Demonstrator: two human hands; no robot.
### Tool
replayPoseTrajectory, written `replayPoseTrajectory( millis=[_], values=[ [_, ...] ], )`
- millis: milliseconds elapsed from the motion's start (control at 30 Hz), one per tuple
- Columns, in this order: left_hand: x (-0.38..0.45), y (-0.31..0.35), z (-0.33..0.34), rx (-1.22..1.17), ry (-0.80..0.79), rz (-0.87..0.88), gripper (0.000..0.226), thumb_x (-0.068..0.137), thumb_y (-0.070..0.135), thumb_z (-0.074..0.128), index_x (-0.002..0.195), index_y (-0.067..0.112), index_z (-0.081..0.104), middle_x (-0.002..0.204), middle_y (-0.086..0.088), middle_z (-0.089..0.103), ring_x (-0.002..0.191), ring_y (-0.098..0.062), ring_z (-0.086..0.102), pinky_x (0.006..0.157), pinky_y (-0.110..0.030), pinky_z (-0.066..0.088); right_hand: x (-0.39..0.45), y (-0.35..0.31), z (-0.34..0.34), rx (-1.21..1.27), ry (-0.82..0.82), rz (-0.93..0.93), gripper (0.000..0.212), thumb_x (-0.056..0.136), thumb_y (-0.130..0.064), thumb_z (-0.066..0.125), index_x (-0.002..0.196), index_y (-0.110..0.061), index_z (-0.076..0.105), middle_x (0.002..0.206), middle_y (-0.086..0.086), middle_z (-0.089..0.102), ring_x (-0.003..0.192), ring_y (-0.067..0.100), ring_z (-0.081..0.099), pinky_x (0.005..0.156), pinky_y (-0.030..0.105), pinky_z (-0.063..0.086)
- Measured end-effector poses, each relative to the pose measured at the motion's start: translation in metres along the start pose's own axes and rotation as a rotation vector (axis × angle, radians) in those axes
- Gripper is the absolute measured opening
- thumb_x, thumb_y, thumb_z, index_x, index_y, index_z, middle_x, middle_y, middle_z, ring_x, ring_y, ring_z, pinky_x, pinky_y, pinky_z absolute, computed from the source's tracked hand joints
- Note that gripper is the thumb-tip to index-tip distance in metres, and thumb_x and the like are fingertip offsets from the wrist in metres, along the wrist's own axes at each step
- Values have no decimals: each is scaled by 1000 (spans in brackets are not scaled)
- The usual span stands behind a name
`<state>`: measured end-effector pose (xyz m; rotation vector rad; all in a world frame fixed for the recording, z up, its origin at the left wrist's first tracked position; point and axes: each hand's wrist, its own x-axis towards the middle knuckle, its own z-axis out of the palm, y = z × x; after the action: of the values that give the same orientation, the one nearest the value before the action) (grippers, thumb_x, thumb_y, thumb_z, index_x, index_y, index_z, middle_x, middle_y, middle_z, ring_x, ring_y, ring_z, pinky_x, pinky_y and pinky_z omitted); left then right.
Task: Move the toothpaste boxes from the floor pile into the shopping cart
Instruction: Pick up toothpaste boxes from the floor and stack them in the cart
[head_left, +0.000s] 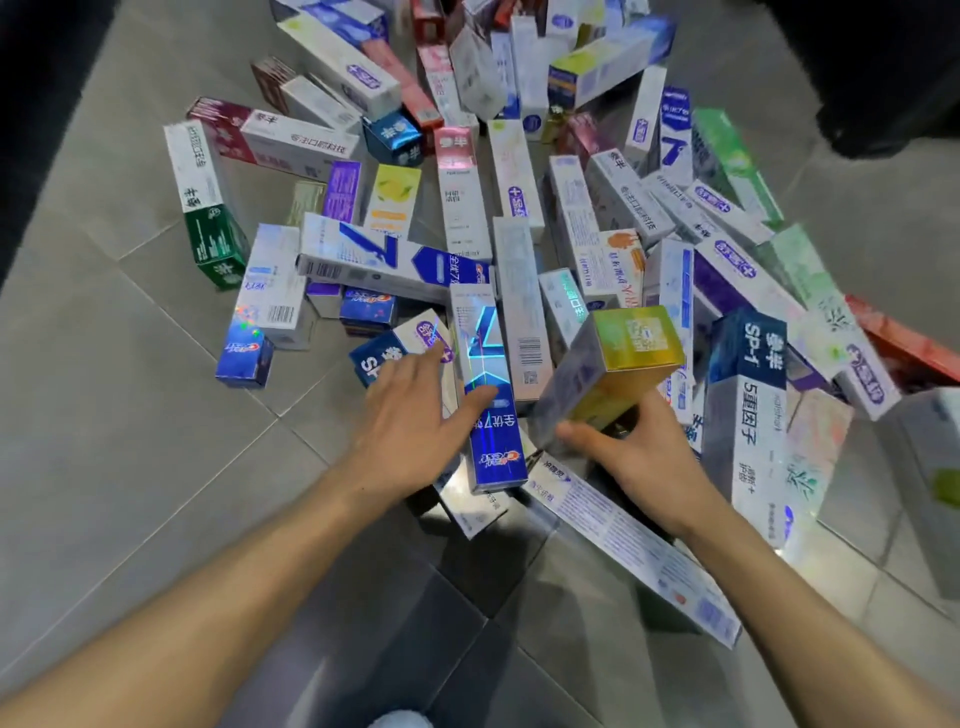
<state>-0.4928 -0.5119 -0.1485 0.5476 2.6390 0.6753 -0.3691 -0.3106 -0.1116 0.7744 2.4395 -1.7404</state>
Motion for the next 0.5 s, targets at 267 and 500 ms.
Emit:
replayPoseTrajectory(
  millis=[267, 500],
  values=[
    [31, 38, 13, -78, -11, -296, 82, 71, 81, 63, 124, 19, 52, 126, -5, 59, 118, -26, 55, 98, -47, 48, 17, 4, 2, 85, 16, -21, 49, 83, -21, 79, 126, -17, 57, 110, -6, 74, 101, 9, 70, 83, 28, 59],
    [27, 42, 10, -299, 93, -322, 56, 72, 56, 73, 108, 19, 51, 111, -3, 60, 101, -21, 60, 82, -41, 53, 27, -12, -3, 392, 133, 62, 37, 93, -41, 66, 123, -20, 61, 111, -3, 74, 103, 15, 71, 95, 43, 56]
  ],
)
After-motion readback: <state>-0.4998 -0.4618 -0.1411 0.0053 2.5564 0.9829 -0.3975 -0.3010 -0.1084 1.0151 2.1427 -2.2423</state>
